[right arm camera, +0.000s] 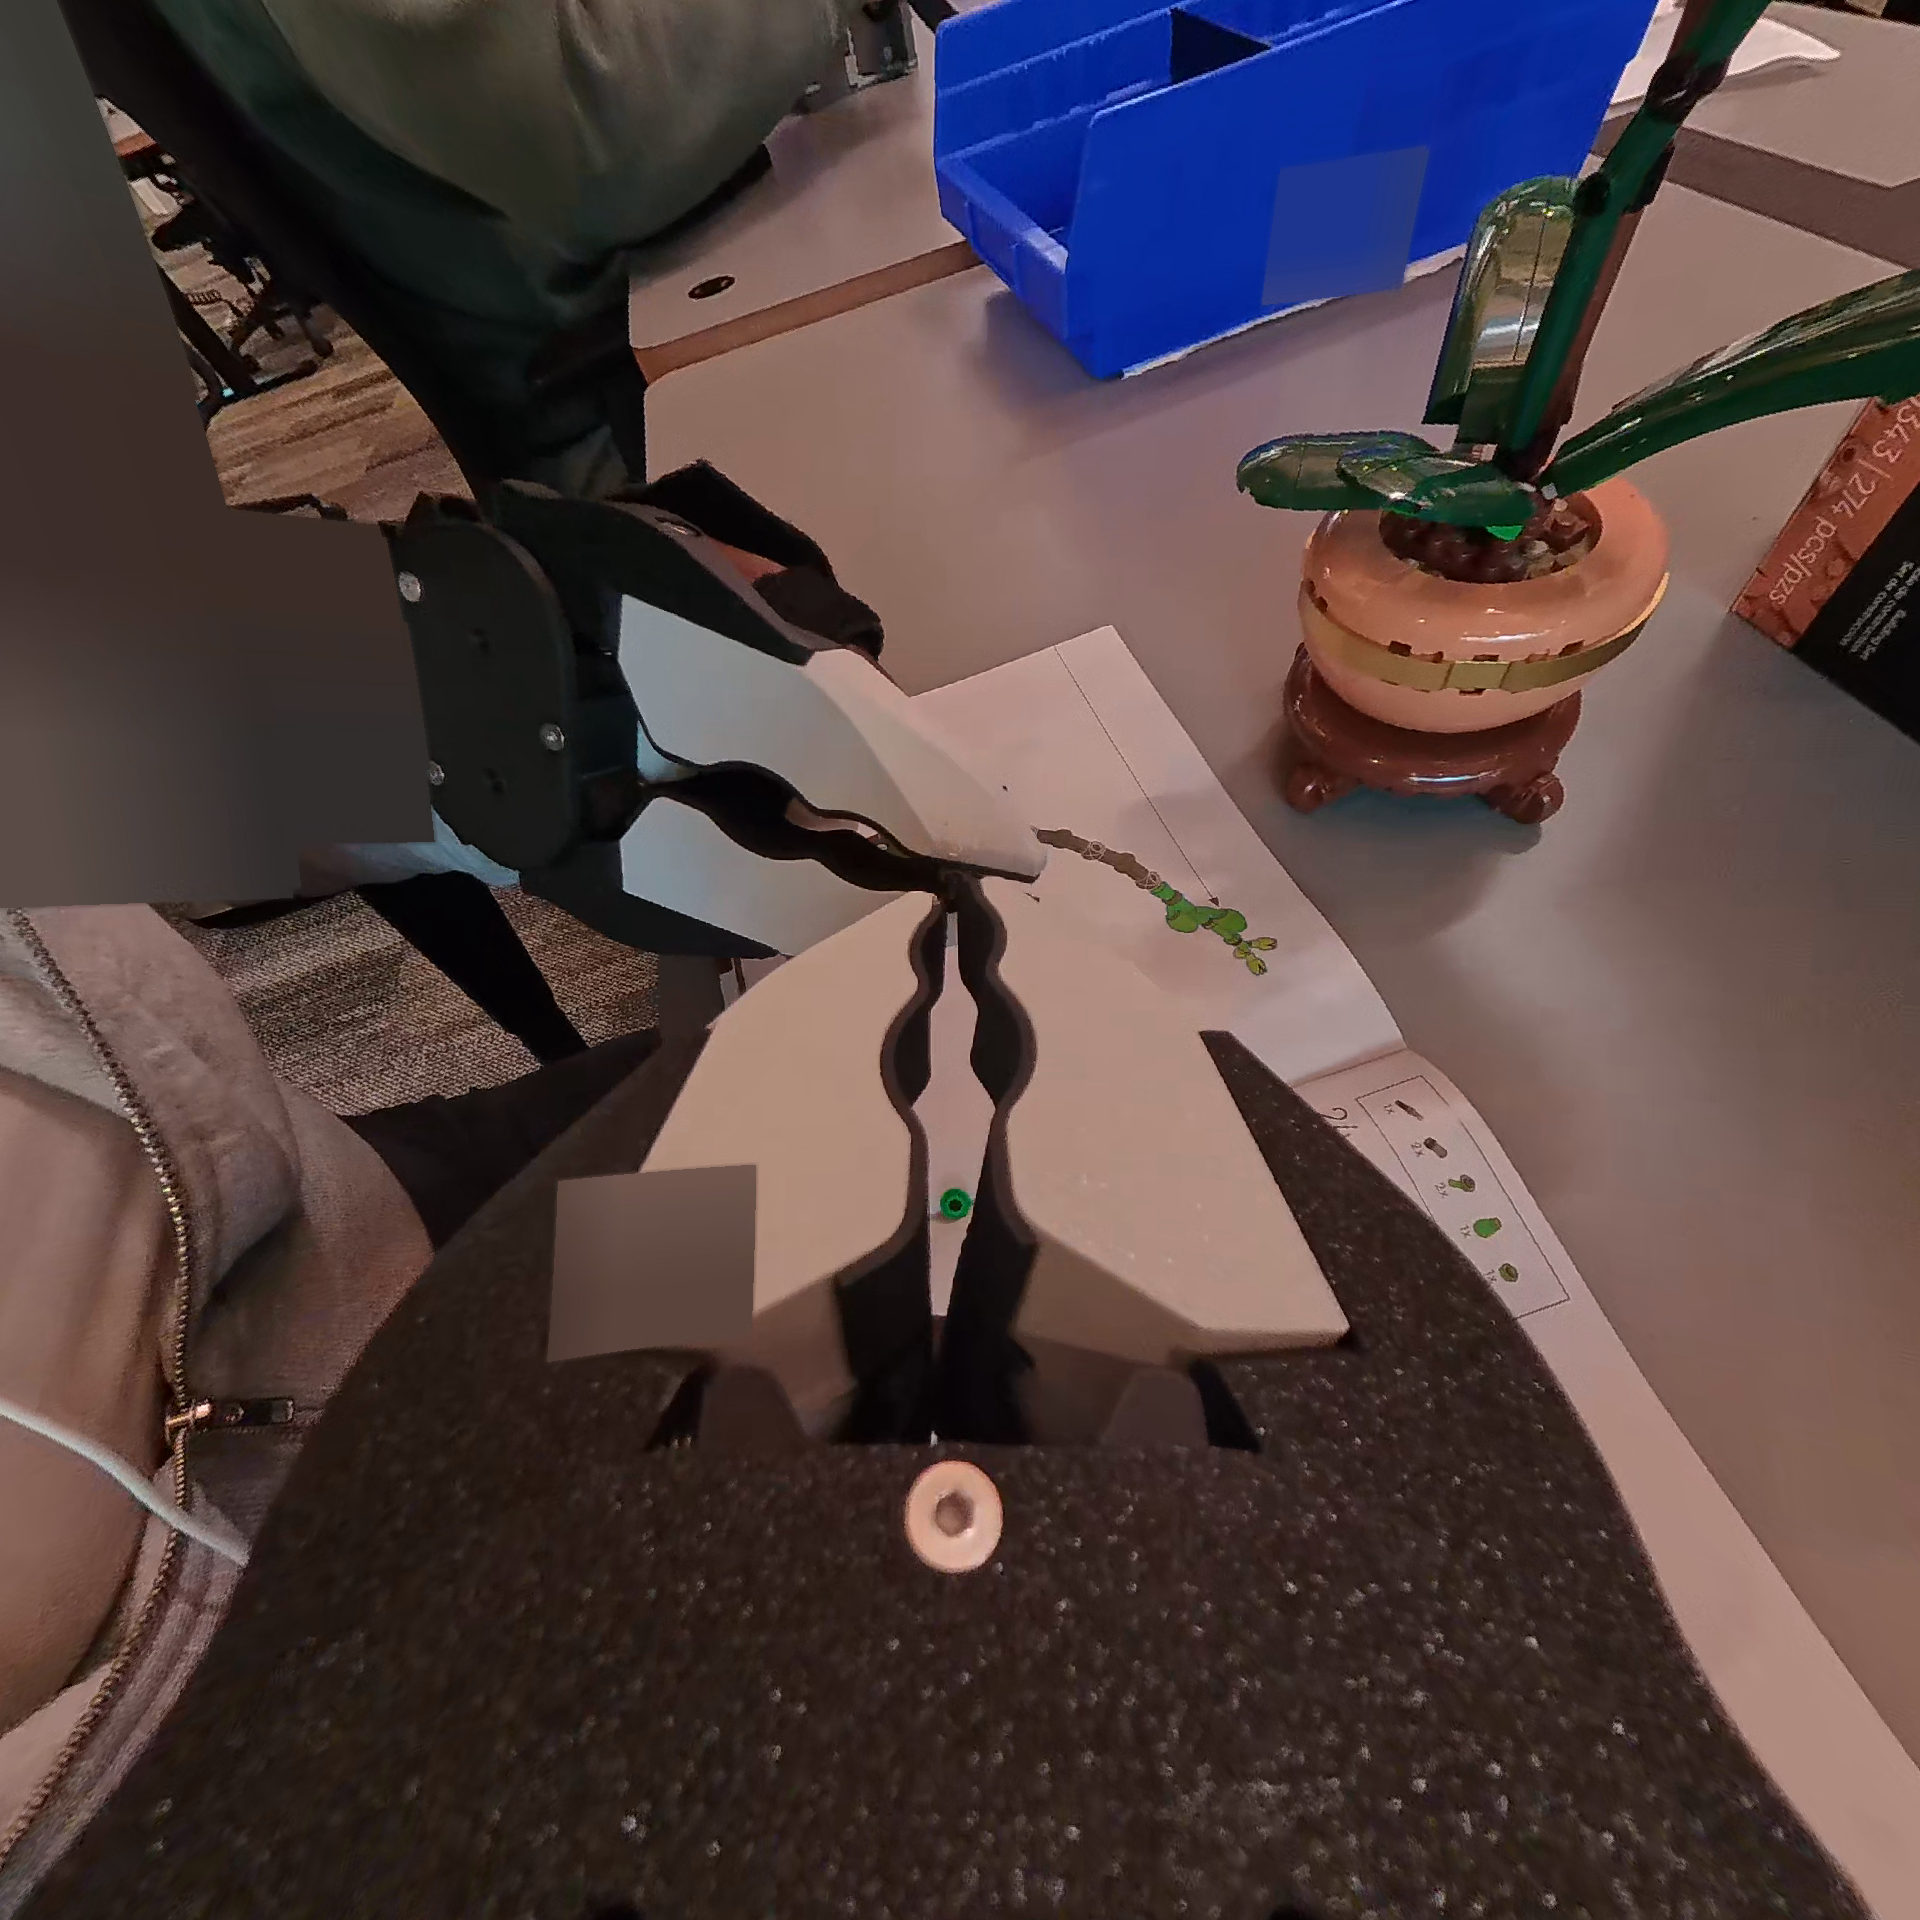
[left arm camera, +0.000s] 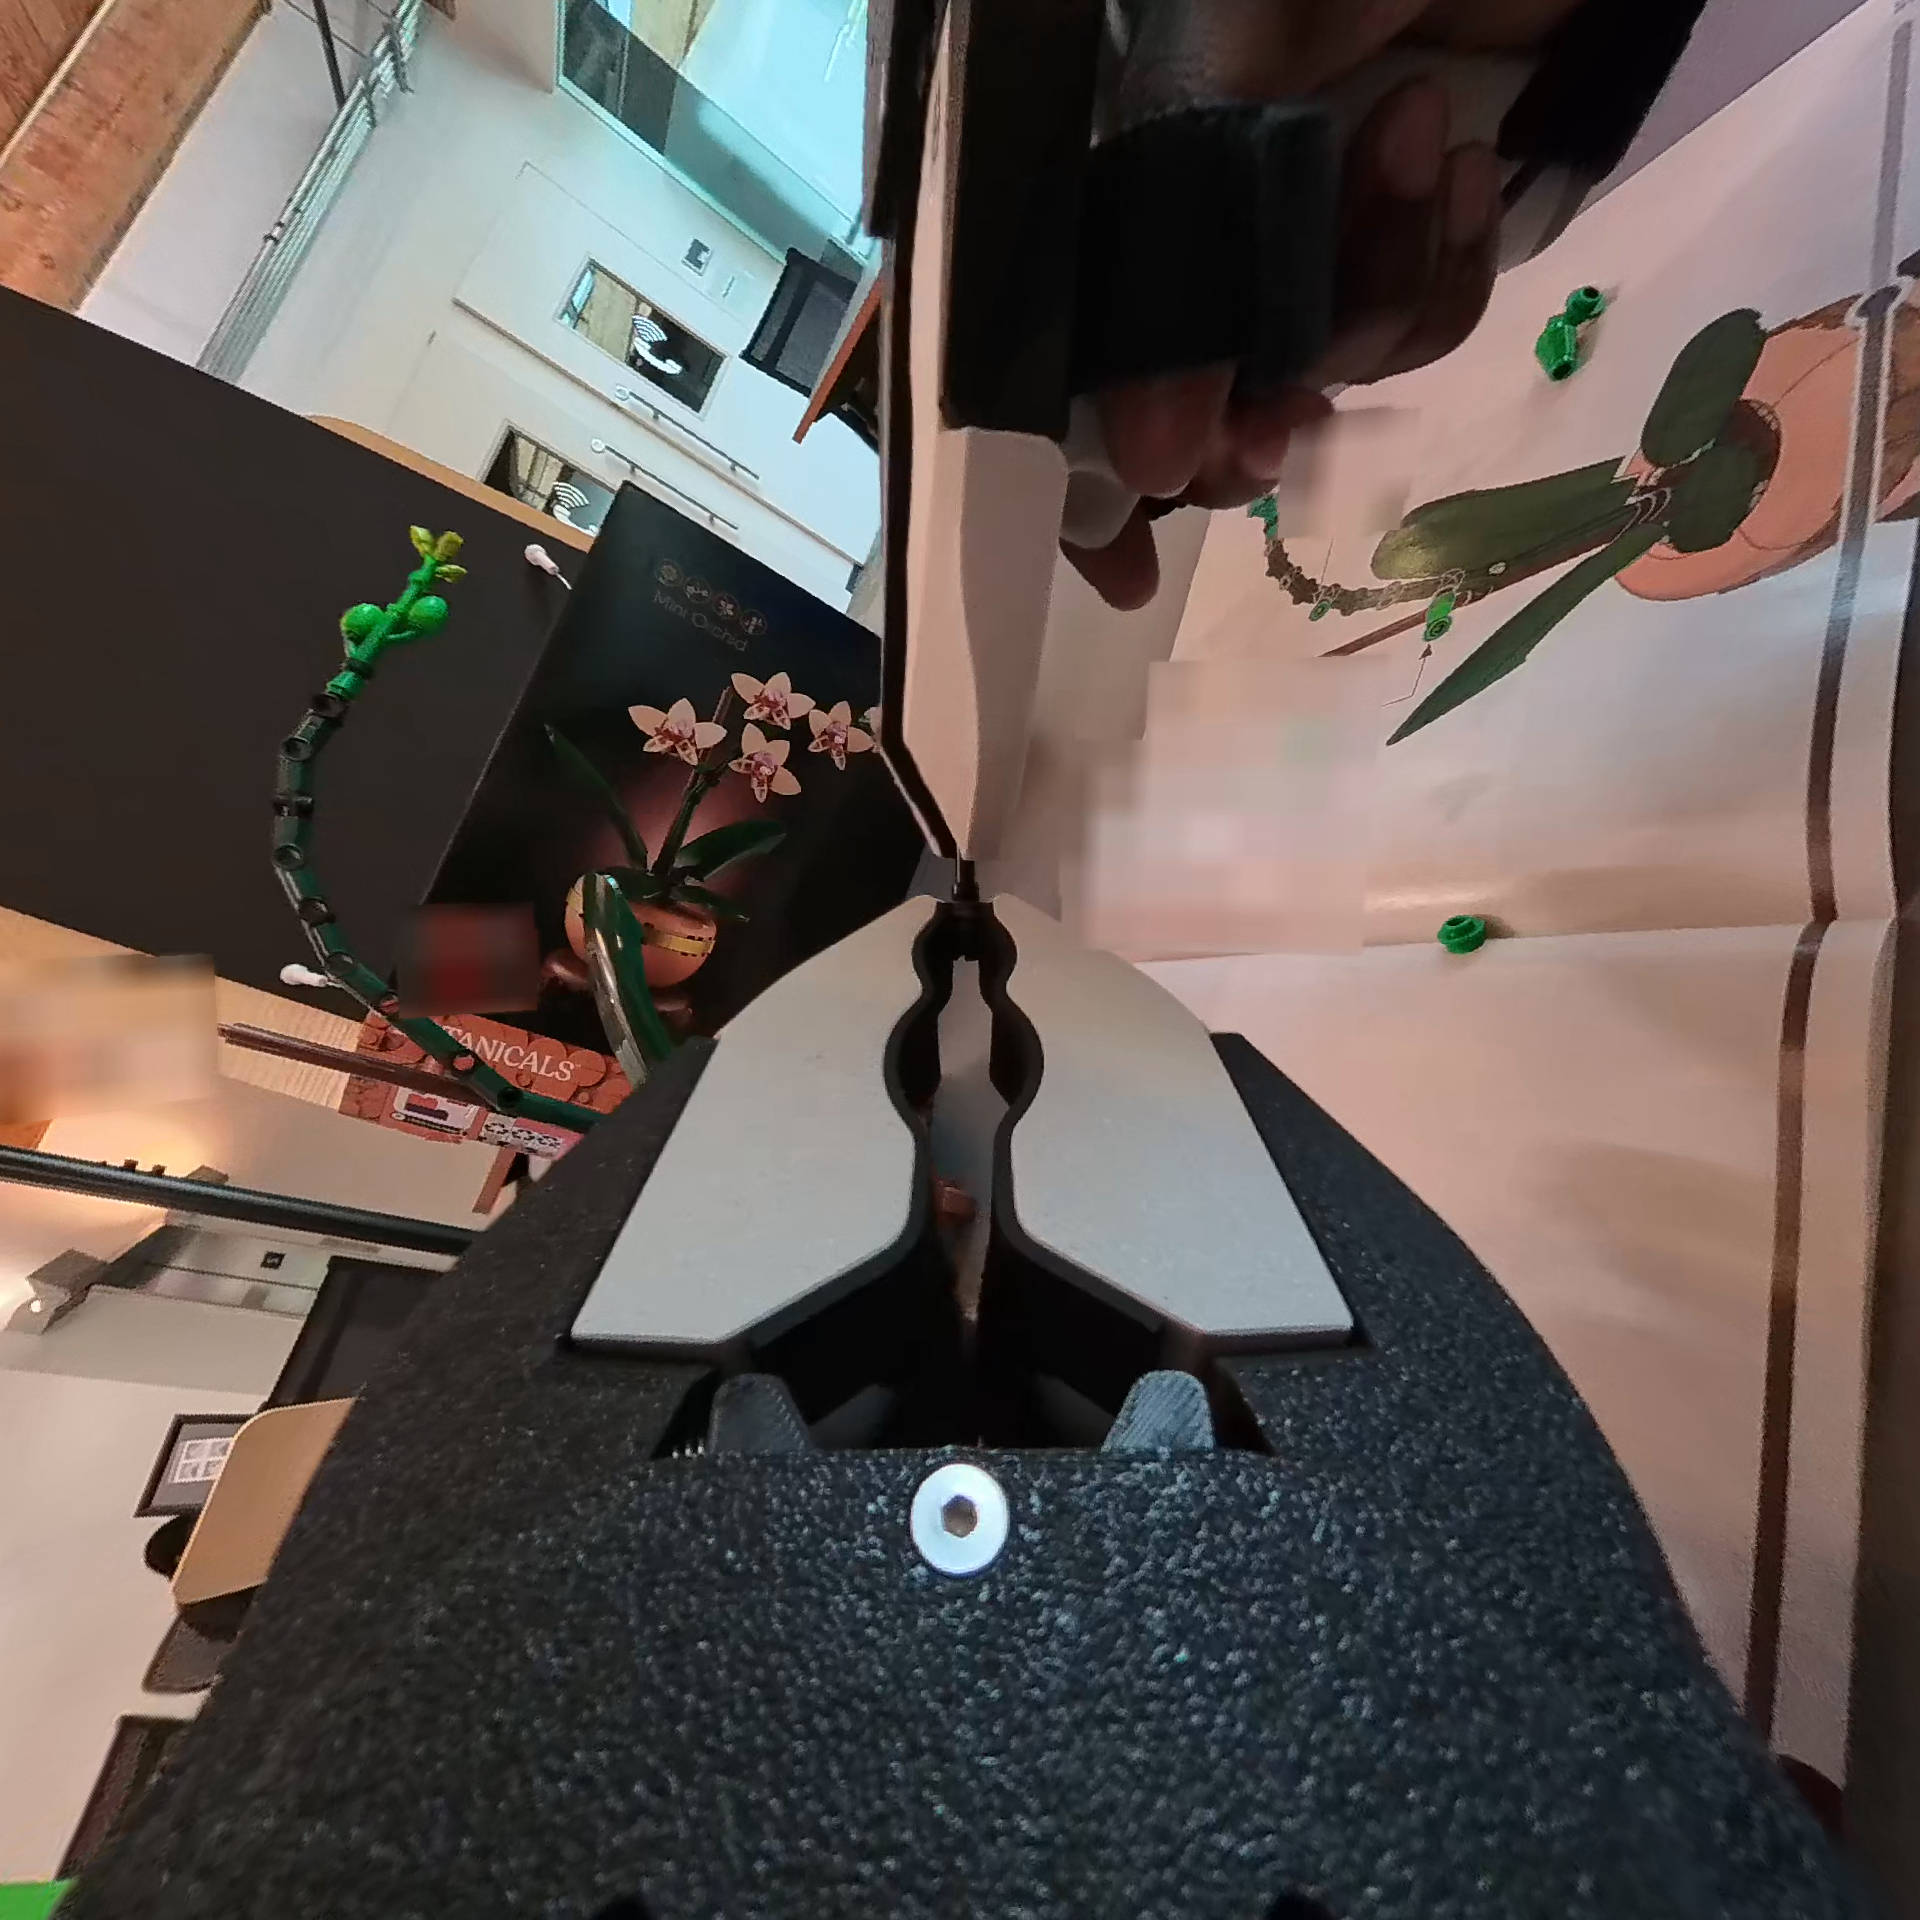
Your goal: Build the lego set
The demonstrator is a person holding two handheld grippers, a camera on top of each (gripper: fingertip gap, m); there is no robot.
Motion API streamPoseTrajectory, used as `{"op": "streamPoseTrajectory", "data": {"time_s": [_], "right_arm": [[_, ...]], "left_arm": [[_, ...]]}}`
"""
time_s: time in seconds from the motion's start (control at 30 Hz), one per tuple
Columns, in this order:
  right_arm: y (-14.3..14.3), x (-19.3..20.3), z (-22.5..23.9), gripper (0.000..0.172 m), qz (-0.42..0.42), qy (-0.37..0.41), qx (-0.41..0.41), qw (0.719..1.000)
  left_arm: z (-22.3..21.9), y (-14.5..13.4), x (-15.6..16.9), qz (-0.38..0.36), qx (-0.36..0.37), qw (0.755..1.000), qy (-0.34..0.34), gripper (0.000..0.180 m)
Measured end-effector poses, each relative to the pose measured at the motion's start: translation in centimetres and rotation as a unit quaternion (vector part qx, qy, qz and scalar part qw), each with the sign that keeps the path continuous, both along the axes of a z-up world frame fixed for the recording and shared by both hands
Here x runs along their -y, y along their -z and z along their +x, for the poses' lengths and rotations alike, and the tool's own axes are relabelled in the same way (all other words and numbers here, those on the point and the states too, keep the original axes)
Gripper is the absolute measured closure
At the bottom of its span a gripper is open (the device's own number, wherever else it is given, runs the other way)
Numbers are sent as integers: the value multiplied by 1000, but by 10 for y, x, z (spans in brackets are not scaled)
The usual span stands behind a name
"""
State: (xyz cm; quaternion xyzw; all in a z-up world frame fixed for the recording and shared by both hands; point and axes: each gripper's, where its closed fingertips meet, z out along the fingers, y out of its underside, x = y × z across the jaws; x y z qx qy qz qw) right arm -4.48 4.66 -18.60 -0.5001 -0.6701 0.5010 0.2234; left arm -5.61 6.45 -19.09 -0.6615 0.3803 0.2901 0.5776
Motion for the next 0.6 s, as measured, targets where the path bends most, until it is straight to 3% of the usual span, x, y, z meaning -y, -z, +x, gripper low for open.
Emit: {"op": "streamPoseTrajectory", "data": {"time_s": [0.4,0.5,0.6], "right_arm": [[8,-1,-2,169,22,6,7,1000],[-12,-12,-5,144,8,25,-39,999],[-35,-37,4,135,54,59,-85,993]], "left_arm": [[0,9,1,-36,12,999,2,177],[-3,15,0,-70,103,992,2,177],[-7,14,1,-98,240,965,22,177]]}}
